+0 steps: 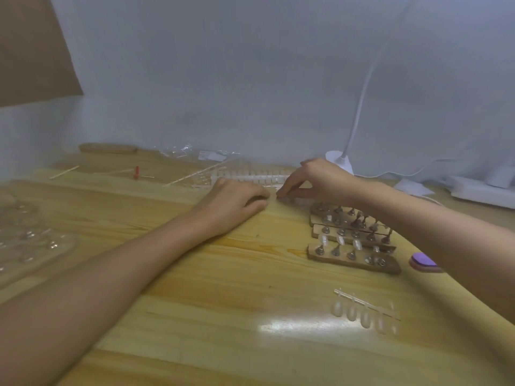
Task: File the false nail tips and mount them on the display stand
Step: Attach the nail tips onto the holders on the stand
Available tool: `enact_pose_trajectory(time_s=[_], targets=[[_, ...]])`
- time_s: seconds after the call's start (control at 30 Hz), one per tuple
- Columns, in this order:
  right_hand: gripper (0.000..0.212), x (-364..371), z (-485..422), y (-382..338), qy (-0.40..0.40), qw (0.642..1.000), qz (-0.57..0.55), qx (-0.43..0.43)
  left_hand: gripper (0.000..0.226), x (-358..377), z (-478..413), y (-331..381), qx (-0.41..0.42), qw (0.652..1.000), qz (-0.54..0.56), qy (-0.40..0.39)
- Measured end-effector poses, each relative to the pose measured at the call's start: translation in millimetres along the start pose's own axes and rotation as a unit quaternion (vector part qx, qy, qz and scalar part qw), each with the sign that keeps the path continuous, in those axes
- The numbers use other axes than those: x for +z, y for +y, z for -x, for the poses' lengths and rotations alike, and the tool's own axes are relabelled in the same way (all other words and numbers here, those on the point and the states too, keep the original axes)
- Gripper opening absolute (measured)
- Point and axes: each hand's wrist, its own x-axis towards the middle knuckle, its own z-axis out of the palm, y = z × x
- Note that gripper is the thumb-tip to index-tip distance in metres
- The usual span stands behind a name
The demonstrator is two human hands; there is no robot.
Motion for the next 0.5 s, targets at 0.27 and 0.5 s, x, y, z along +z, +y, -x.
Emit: enact_pose_trajectory(time_s=[0.27,0.5], targets=[[0.007,0,-8,-3,-0.01,1.0,-0.008,0.017,0.008,1,-7,4,-0.055,0.994,-0.022,0.094],[0.017,-1,-16,-9,-0.012,0.999,0.015,0.034,0.019,3,-12,5,-0.058,0.991,-0.033,0.114]])
